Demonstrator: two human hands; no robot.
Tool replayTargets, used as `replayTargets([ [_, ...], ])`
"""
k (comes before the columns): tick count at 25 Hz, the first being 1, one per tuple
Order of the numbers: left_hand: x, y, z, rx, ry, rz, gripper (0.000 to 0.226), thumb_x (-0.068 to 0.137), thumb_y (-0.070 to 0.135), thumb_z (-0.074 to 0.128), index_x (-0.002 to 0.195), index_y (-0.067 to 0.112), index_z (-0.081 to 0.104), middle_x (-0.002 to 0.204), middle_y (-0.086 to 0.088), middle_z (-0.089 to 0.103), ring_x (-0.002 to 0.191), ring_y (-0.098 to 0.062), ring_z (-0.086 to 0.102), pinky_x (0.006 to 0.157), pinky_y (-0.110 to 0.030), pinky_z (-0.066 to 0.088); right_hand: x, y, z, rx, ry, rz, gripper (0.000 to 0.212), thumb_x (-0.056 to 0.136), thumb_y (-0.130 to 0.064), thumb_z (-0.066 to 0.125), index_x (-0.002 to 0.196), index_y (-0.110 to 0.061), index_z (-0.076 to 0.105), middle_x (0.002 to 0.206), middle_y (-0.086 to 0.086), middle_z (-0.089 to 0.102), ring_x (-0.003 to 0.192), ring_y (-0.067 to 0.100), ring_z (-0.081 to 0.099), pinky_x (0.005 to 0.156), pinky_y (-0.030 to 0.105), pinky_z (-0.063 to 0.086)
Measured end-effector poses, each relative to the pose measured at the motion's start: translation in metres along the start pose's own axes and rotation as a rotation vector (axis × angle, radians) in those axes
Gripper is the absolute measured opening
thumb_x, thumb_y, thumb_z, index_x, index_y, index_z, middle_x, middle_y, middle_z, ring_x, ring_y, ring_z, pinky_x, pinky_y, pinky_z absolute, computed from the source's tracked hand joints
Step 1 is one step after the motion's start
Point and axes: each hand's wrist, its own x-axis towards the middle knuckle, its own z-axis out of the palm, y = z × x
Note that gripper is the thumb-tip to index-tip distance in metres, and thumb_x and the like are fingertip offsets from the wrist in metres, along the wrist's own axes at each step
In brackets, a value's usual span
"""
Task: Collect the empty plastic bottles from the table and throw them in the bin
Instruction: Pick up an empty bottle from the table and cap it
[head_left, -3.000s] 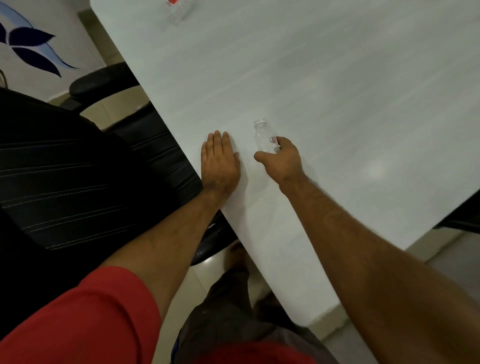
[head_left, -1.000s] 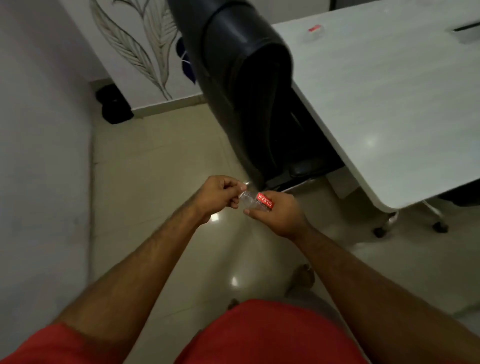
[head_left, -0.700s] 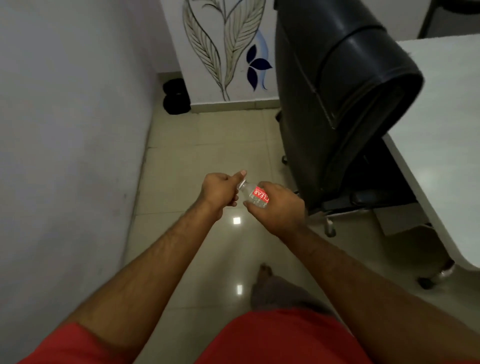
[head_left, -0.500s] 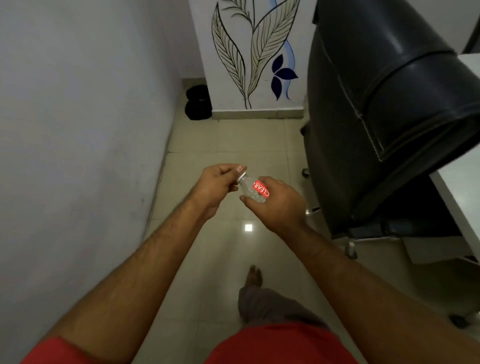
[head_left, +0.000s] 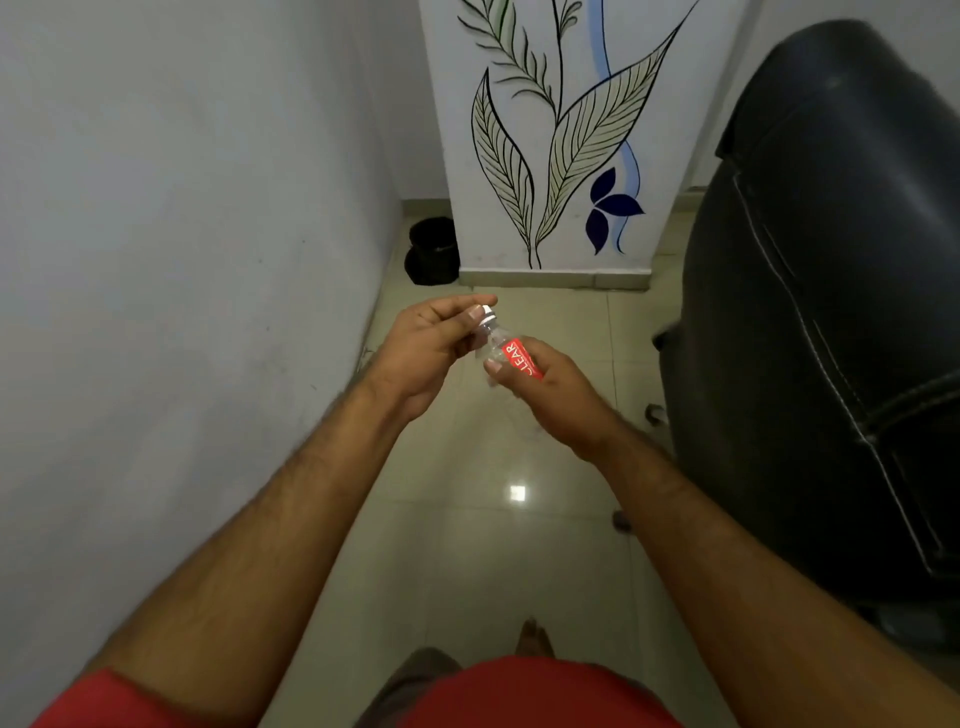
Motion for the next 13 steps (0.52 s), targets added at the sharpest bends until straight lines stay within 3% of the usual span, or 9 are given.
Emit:
replayTargets([
  [3,0.037,0.015,0.002,-0.047,0.067,-0.054,0.017,0.092,0.005,0.060,0.106,0.002,0.070,0.091,-0.007,0.070,0.081,-0.012,0.067,0.083,-0.025,0.056,0.033,-0.006,-0.011,0.091,0.021,0.006,0.032,0.102,-0.025,0.053,0.126,-0.005,0.060,0.094,0.002,0.065,0.068,-0.011,0.059,0.063,0.008,0.044],
  [7,0.099,0.025,0.007,0.025,0.212,-0.069,0.013,0.085,0.010,0.071,0.096,0.004,0.073,0.090,-0.008,0.072,0.085,-0.018,0.067,0.084,-0.032,0.057,0.098,0.004,-0.010,-0.383,0.275,-0.138,0.054,0.091,-0.056,0.055,0.135,-0.025,0.053,0.106,-0.004,0.068,0.090,0.012,0.065,0.072,0.030,0.055],
  [9,0.136,0.031,0.005,-0.012,0.204,-0.070,0.015,0.086,0.011,0.071,0.099,0.005,0.073,0.095,-0.008,0.073,0.088,-0.018,0.068,0.082,-0.031,0.059,0.134,0.003,-0.012,-0.479,0.412,-0.197,0.052,0.091,-0.060,0.053,0.130,-0.027,0.057,0.101,-0.007,0.069,0.086,0.012,0.065,0.069,0.029,0.055],
  [11,0.185,0.042,-0.010,-0.082,0.071,-0.131,0.016,0.087,0.009,0.069,0.101,0.006,0.073,0.094,-0.006,0.074,0.089,-0.017,0.068,0.080,-0.028,0.058,0.176,-0.008,-0.016,-0.285,0.484,-0.184,0.038,0.093,-0.051,0.059,0.116,-0.023,0.066,0.087,-0.005,0.071,0.073,0.006,0.064,0.063,0.027,0.052],
  [13,0.243,0.058,-0.035,-0.095,-0.157,-0.183,0.018,0.088,0.009,0.066,0.103,0.011,0.074,0.099,-0.006,0.075,0.095,-0.019,0.068,0.087,-0.031,0.056,0.221,-0.025,-0.022,0.015,0.435,-0.075,0.031,0.096,-0.042,0.058,0.106,-0.015,0.071,0.080,0.000,0.070,0.064,0.005,0.059,0.058,0.027,0.046],
])
